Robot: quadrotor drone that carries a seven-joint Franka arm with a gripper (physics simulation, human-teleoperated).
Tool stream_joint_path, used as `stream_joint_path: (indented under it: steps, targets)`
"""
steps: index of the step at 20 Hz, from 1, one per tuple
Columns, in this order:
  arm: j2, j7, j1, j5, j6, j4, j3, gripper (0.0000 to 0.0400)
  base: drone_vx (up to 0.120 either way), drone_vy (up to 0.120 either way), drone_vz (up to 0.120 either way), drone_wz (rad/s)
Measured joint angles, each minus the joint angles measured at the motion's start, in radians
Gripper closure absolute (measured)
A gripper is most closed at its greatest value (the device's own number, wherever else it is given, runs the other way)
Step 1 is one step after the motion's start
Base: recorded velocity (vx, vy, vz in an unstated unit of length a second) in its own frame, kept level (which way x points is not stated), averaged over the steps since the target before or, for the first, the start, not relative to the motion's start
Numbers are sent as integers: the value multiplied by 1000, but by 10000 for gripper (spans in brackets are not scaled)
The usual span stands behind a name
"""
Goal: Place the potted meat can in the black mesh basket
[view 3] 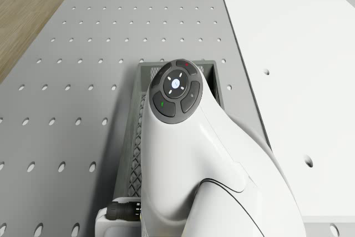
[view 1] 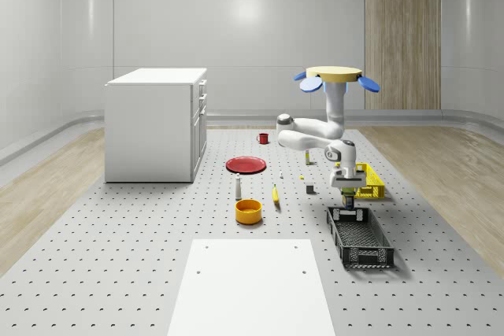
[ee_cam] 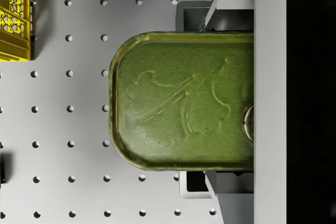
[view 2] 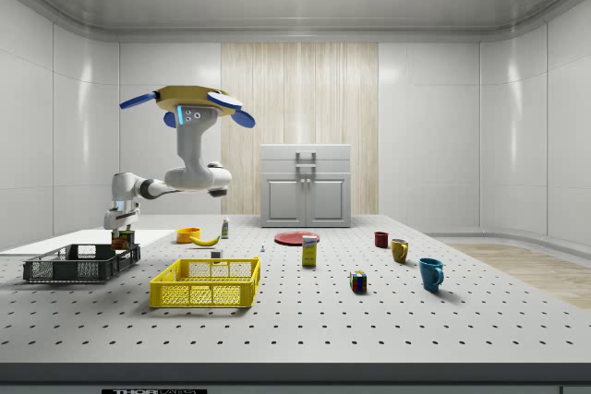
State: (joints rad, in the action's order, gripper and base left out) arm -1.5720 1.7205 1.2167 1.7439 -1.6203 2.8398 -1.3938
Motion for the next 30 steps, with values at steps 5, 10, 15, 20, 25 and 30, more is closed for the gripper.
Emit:
stream_joint_path:
  steps: [5,10,15,20,25,30]
  targets:
    - [-1,0,0,0,-1,0,0,107,120,0,0,0]
    - [-2,0,0,-1,-1,0,0,107,120,0,0,0]
    - [-2,0,0,-1,-2,0,0,107,120,0,-16,0]
    - [-3,0,1,-1,-3,0,0,107,120,0,-88,0]
    - [-3,1,1,-1,-3,0,0,107,120,0,-96,0]
    - [-4,0,2,9,-8,-2,11,108,64,0,0,0]
